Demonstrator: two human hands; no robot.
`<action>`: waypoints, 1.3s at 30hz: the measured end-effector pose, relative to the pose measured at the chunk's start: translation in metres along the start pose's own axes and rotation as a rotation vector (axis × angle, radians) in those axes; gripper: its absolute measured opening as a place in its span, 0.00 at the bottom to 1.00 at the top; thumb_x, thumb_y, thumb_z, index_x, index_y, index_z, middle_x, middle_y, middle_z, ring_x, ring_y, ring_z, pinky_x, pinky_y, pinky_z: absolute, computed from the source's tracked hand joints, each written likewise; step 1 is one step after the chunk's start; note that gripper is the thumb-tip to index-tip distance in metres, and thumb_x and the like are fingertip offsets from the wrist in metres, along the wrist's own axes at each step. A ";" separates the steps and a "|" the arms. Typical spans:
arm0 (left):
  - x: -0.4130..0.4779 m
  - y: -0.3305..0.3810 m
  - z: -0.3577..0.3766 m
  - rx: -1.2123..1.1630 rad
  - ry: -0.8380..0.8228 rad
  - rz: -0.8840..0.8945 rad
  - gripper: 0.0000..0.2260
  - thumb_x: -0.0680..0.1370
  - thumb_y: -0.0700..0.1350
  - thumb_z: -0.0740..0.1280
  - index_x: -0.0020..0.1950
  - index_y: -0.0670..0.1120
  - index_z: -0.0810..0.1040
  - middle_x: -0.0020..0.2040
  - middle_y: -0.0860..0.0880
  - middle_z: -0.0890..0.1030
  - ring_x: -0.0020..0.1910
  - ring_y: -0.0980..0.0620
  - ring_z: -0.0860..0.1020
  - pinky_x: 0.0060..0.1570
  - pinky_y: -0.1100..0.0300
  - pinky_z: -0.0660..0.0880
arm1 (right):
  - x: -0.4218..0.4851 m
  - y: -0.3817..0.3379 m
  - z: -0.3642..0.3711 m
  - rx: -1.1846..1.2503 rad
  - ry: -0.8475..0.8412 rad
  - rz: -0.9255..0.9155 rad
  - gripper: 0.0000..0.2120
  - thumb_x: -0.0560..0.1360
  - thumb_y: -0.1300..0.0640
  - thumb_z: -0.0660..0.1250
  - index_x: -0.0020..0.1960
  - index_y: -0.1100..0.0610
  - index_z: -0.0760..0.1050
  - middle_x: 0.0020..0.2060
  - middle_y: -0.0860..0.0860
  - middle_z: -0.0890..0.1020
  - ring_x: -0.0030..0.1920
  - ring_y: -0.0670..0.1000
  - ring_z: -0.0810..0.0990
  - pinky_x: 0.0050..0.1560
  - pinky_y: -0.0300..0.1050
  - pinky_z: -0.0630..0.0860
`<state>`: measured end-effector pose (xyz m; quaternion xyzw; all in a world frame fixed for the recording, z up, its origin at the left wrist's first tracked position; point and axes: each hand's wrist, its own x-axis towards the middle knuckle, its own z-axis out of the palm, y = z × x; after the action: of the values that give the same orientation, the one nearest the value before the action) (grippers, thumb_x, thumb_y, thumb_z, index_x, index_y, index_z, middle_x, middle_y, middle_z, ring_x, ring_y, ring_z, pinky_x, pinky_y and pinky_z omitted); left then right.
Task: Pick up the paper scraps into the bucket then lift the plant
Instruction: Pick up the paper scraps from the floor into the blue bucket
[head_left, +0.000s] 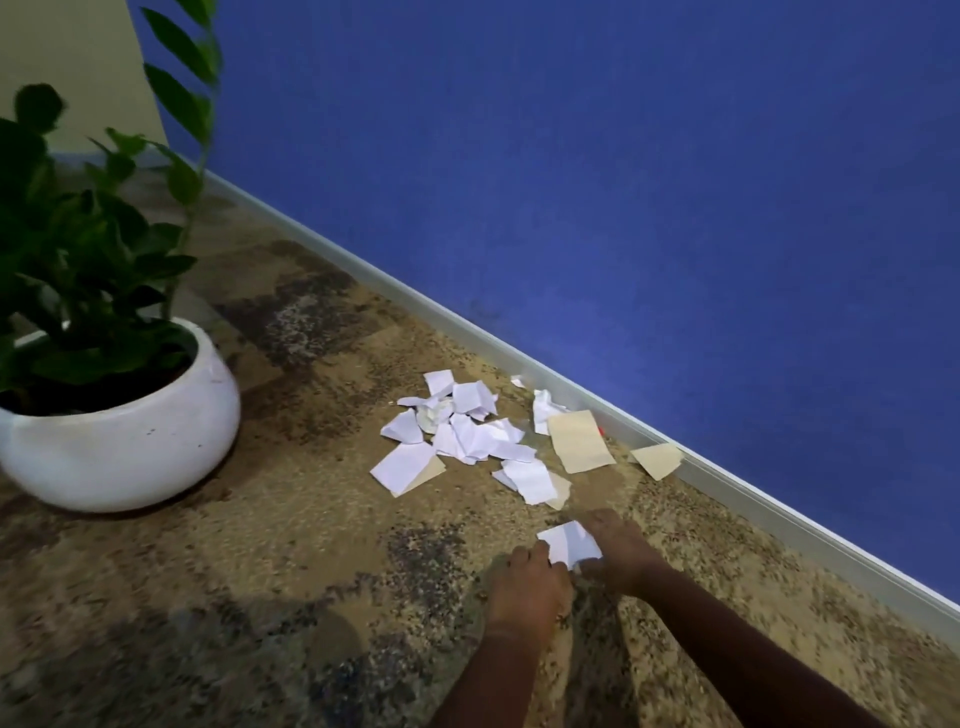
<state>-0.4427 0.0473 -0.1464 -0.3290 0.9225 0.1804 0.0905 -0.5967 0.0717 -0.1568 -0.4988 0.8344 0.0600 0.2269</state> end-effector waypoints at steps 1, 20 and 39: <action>0.002 0.000 0.003 -0.015 0.007 -0.014 0.17 0.81 0.38 0.56 0.70 0.40 0.67 0.72 0.40 0.65 0.69 0.40 0.66 0.68 0.48 0.66 | 0.001 0.000 -0.002 0.011 0.002 -0.009 0.32 0.76 0.50 0.64 0.76 0.50 0.55 0.75 0.53 0.58 0.74 0.56 0.60 0.73 0.45 0.57; 0.025 -0.007 -0.001 -0.869 0.354 -0.388 0.17 0.76 0.30 0.63 0.36 0.52 0.70 0.57 0.42 0.79 0.54 0.48 0.78 0.37 0.69 0.64 | 0.008 -0.011 -0.020 0.652 0.173 -0.158 0.15 0.75 0.72 0.58 0.40 0.54 0.76 0.40 0.49 0.79 0.41 0.46 0.76 0.43 0.37 0.76; 0.054 -0.046 0.013 -1.336 0.479 -0.456 0.16 0.75 0.25 0.62 0.59 0.37 0.78 0.65 0.39 0.75 0.62 0.43 0.76 0.55 0.58 0.74 | 0.066 0.069 -0.069 -0.670 0.335 0.145 0.16 0.80 0.60 0.53 0.67 0.57 0.65 0.65 0.55 0.72 0.66 0.56 0.68 0.63 0.52 0.67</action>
<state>-0.4543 -0.0115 -0.1859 -0.5276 0.5197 0.6028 -0.2971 -0.7048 0.0304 -0.1330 -0.4877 0.8272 0.2631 -0.0933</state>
